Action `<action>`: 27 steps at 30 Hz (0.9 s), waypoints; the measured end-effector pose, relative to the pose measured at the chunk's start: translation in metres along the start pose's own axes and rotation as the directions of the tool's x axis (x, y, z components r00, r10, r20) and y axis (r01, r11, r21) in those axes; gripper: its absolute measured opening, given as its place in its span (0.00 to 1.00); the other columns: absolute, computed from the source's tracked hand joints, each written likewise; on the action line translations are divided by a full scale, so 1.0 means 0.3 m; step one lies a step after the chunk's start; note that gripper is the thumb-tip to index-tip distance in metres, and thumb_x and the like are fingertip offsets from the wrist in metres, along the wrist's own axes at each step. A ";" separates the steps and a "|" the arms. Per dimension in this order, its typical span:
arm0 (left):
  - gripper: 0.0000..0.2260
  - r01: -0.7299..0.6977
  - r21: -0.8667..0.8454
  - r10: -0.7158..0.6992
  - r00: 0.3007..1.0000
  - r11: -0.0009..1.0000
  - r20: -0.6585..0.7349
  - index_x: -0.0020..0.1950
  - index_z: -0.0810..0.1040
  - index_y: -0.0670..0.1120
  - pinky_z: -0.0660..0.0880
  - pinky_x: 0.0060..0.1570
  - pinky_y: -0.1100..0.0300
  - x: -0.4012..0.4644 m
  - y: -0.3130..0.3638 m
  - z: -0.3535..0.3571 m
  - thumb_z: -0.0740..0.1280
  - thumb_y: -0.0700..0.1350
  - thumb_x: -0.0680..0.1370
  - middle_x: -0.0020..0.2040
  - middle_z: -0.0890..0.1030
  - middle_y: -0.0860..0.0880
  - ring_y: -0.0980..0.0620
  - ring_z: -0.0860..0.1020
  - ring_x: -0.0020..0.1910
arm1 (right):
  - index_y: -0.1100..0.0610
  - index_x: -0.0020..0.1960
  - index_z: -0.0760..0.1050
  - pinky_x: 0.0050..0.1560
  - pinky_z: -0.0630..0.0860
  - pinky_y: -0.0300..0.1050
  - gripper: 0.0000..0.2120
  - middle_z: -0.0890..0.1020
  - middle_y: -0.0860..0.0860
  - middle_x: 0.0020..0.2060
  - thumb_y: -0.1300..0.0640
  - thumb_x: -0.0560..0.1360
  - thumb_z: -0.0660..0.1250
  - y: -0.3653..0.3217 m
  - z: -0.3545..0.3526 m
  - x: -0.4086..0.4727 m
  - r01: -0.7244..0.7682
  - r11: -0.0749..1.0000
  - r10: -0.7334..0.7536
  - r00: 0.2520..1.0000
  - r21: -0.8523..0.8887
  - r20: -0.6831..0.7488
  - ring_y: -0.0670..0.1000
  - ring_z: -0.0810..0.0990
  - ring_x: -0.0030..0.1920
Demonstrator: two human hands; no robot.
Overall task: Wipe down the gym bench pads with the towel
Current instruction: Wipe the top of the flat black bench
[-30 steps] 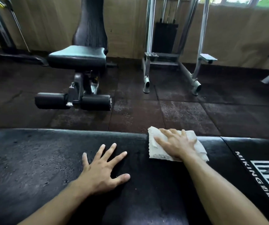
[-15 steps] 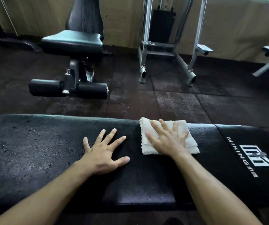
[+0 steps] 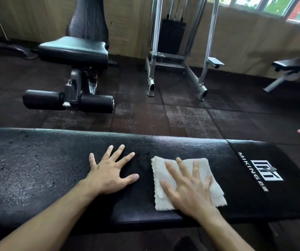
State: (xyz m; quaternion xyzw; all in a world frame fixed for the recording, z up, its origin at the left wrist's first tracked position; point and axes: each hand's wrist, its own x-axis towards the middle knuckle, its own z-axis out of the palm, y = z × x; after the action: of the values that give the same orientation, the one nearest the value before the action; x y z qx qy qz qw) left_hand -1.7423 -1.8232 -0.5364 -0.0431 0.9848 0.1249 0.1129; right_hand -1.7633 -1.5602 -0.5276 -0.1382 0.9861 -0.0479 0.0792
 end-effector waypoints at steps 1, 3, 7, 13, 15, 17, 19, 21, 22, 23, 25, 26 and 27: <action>0.36 0.001 0.000 -0.001 1.000 1.000 -0.001 0.77 0.44 0.71 0.35 0.68 0.28 0.002 -0.002 0.002 0.50 0.78 0.71 0.80 0.36 0.60 0.51 0.34 0.78 | 0.30 0.77 0.41 0.69 0.45 0.81 0.32 0.41 0.38 0.81 0.25 0.76 0.43 0.008 0.010 -0.040 -0.008 1.000 0.008 1.000 -0.027 -0.012 0.60 0.37 0.81; 0.36 -0.004 0.010 0.004 1.000 1.000 0.005 0.77 0.43 0.70 0.35 0.68 0.28 0.004 0.000 0.001 0.50 0.78 0.71 0.80 0.36 0.60 0.51 0.34 0.78 | 0.30 0.78 0.41 0.70 0.45 0.81 0.33 0.41 0.39 0.81 0.24 0.75 0.43 0.012 0.009 -0.047 -0.031 0.999 0.031 0.999 -0.035 -0.013 0.60 0.37 0.81; 0.36 0.003 0.018 -0.003 1.000 1.000 0.006 0.77 0.44 0.70 0.36 0.69 0.29 0.002 0.004 -0.012 0.50 0.77 0.72 0.80 0.37 0.59 0.51 0.35 0.79 | 0.31 0.79 0.42 0.68 0.42 0.83 0.35 0.43 0.40 0.82 0.23 0.75 0.45 -0.026 -0.034 0.079 -0.048 0.998 0.046 0.998 0.048 0.041 0.62 0.37 0.81; 0.37 -0.034 -0.003 0.034 0.999 0.999 -0.007 0.79 0.45 0.65 0.32 0.70 0.33 -0.066 0.015 0.010 0.49 0.75 0.73 0.80 0.36 0.57 0.51 0.32 0.78 | 0.31 0.78 0.39 0.72 0.44 0.79 0.34 0.40 0.39 0.81 0.24 0.75 0.40 -0.006 0.015 -0.085 -0.007 1.000 0.006 0.999 -0.029 -0.036 0.62 0.38 0.81; 0.38 -0.061 0.020 0.062 0.998 0.998 -0.004 0.79 0.44 0.65 0.33 0.71 0.35 -0.100 0.002 0.027 0.47 0.76 0.71 0.80 0.36 0.58 0.53 0.34 0.78 | 0.30 0.78 0.36 0.72 0.43 0.78 0.37 0.36 0.39 0.81 0.22 0.70 0.34 0.014 0.027 -0.135 0.005 0.999 -0.006 1.000 -0.043 -0.024 0.62 0.35 0.81; 0.39 -0.077 0.023 0.077 0.997 0.997 -0.006 0.79 0.44 0.66 0.34 0.72 0.36 -0.115 -0.015 0.032 0.46 0.77 0.70 0.80 0.37 0.59 0.54 0.34 0.78 | 0.30 0.78 0.38 0.71 0.42 0.79 0.39 0.36 0.39 0.81 0.21 0.69 0.35 0.013 0.012 -0.106 -0.007 1.000 0.007 1.000 -0.016 0.007 0.62 0.36 0.81; 0.40 -0.083 0.020 0.083 0.997 0.996 0.002 0.78 0.44 0.66 0.34 0.73 0.36 -0.121 -0.028 0.029 0.44 0.78 0.69 0.80 0.37 0.60 0.55 0.34 0.78 | 0.31 0.78 0.42 0.70 0.42 0.80 0.38 0.39 0.40 0.81 0.21 0.71 0.39 -0.005 -0.006 -0.056 -0.011 1.000 0.011 1.000 0.003 0.019 0.63 0.39 0.81; 0.39 -0.081 0.020 0.081 0.997 0.997 -0.011 0.78 0.44 0.67 0.34 0.73 0.36 -0.120 -0.027 0.032 0.44 0.78 0.69 0.79 0.36 0.60 0.55 0.34 0.78 | 0.32 0.79 0.43 0.70 0.41 0.81 0.36 0.40 0.40 0.82 0.23 0.74 0.43 -0.017 -0.015 -0.026 -0.004 1.000 0.003 1.000 0.015 0.030 0.64 0.40 0.81; 0.39 -0.081 0.029 0.081 0.996 0.996 -0.019 0.78 0.44 0.67 0.34 0.73 0.36 -0.120 -0.026 0.033 0.44 0.78 0.70 0.79 0.36 0.60 0.55 0.34 0.78 | 0.32 0.79 0.42 0.70 0.41 0.81 0.36 0.40 0.40 0.82 0.23 0.75 0.44 -0.019 -0.015 -0.020 -0.003 1.000 0.002 0.999 0.018 0.037 0.64 0.39 0.81; 0.38 -0.082 0.036 0.083 0.996 0.996 -0.026 0.78 0.43 0.67 0.34 0.73 0.36 -0.121 -0.026 0.035 0.44 0.78 0.70 0.79 0.36 0.60 0.55 0.34 0.78 | 0.31 0.79 0.42 0.70 0.40 0.81 0.36 0.40 0.40 0.81 0.23 0.74 0.44 -0.015 -0.013 -0.023 0.003 1.000 -0.003 0.999 0.017 0.039 0.63 0.38 0.81; 0.38 -0.084 0.044 0.085 0.996 0.996 -0.037 0.78 0.43 0.67 0.34 0.73 0.36 -0.123 -0.023 0.041 0.44 0.77 0.70 0.79 0.36 0.60 0.55 0.34 0.78 | 0.31 0.79 0.41 0.71 0.40 0.80 0.37 0.38 0.39 0.81 0.21 0.72 0.40 0.005 -0.021 -0.050 0.024 1.000 -0.024 0.999 0.001 0.028 0.62 0.38 0.81; 0.38 -0.083 0.048 0.085 0.996 0.995 -0.038 0.78 0.43 0.67 0.34 0.73 0.36 -0.122 -0.024 0.041 0.43 0.77 0.70 0.79 0.36 0.60 0.55 0.34 0.78 | 0.30 0.79 0.41 0.71 0.41 0.79 0.39 0.38 0.38 0.81 0.19 0.70 0.37 0.018 -0.028 -0.062 0.034 0.999 -0.034 0.999 0.002 0.005 0.60 0.38 0.81; 0.38 -0.083 0.051 0.084 0.996 0.995 -0.036 0.78 0.42 0.67 0.34 0.73 0.36 -0.122 -0.023 0.041 0.43 0.78 0.70 0.79 0.36 0.60 0.55 0.33 0.78 | 0.29 0.79 0.41 0.72 0.42 0.78 0.42 0.37 0.38 0.81 0.18 0.66 0.33 0.033 -0.036 -0.073 0.041 0.999 -0.041 0.999 0.001 -0.024 0.59 0.37 0.81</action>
State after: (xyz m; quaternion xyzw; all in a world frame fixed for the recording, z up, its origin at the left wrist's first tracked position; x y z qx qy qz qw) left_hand -1.7036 -1.8247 -0.5411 -0.0014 0.9904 0.1045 0.0901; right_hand -1.7469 -1.5437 -0.5149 -0.1576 0.9839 -0.0517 0.0666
